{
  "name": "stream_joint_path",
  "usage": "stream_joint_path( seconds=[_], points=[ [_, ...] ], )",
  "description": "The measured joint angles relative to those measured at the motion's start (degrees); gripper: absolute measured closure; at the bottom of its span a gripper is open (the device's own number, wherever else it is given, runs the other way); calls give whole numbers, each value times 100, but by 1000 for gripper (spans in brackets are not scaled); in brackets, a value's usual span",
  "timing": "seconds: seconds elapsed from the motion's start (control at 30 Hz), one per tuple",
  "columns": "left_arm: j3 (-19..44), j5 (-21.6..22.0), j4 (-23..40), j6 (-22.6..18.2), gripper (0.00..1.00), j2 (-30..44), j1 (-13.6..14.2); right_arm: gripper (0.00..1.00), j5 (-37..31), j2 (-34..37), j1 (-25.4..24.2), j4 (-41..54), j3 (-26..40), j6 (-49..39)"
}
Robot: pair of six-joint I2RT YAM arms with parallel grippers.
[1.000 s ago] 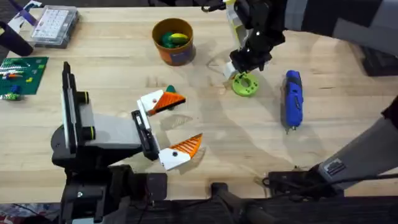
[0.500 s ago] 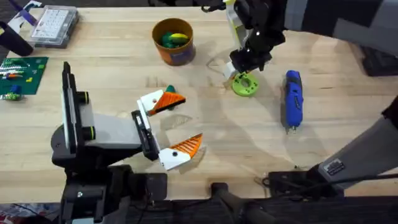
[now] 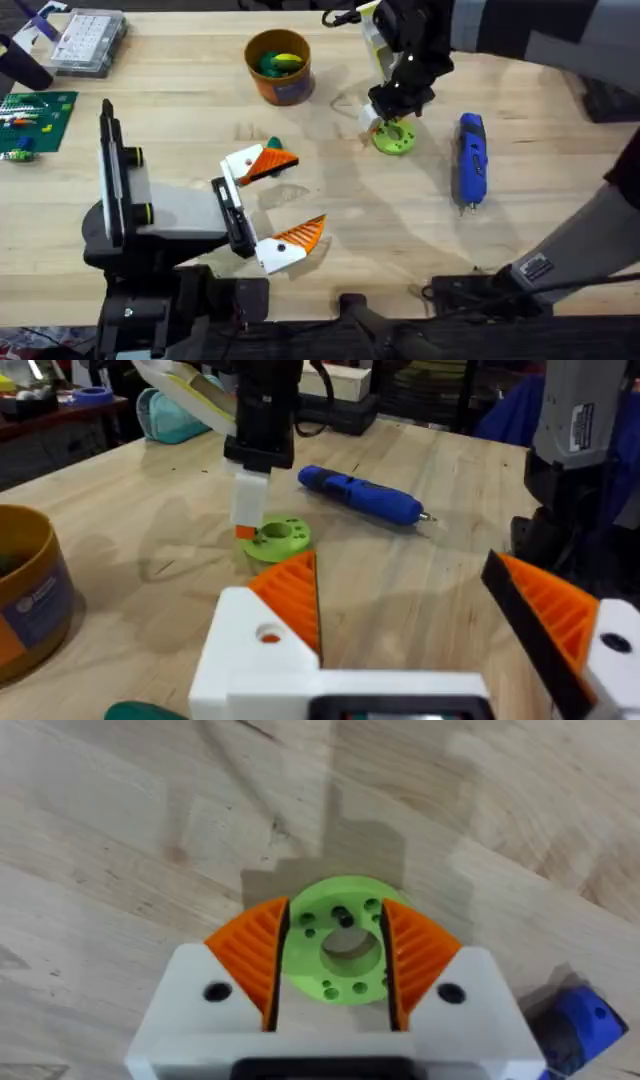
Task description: Pick up the gripper from the table and insert it into the empty holder that is missing its gripper. Then pick up a screw, insert it into the mounting hole, and use the screwdriver to tighten it. Finally, clean up the table by picking up the vegetable and placing it into the bucket.
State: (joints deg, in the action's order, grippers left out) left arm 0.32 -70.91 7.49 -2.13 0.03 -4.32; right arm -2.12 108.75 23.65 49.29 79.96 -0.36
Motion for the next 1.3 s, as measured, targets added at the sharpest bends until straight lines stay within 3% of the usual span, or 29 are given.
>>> stream_joint_path(
  seconds=[0.07, 0.13, 0.2, 1.07, 1.3],
  points=[
    [0, 0, 0, 0, 14, 0, 0, 617, -33, 0, 1, 6, 0, -27],
    [0, 0, 0, 0, 14, 0, 0, 893, -64, -1, 1, -6, 4, -27],
    [0, 0, 0, 0, 14, 0, 0, 985, -64, -15, 1, -23, 13, -31],
    [0, 0, 0, 0, 14, 0, 0, 995, 12, -23, 14, 429, 53, -53],
    [0, 0, 0, 1, 14, 0, 0, 995, 92, -601, 14, 744, 204, -52]
  ],
)
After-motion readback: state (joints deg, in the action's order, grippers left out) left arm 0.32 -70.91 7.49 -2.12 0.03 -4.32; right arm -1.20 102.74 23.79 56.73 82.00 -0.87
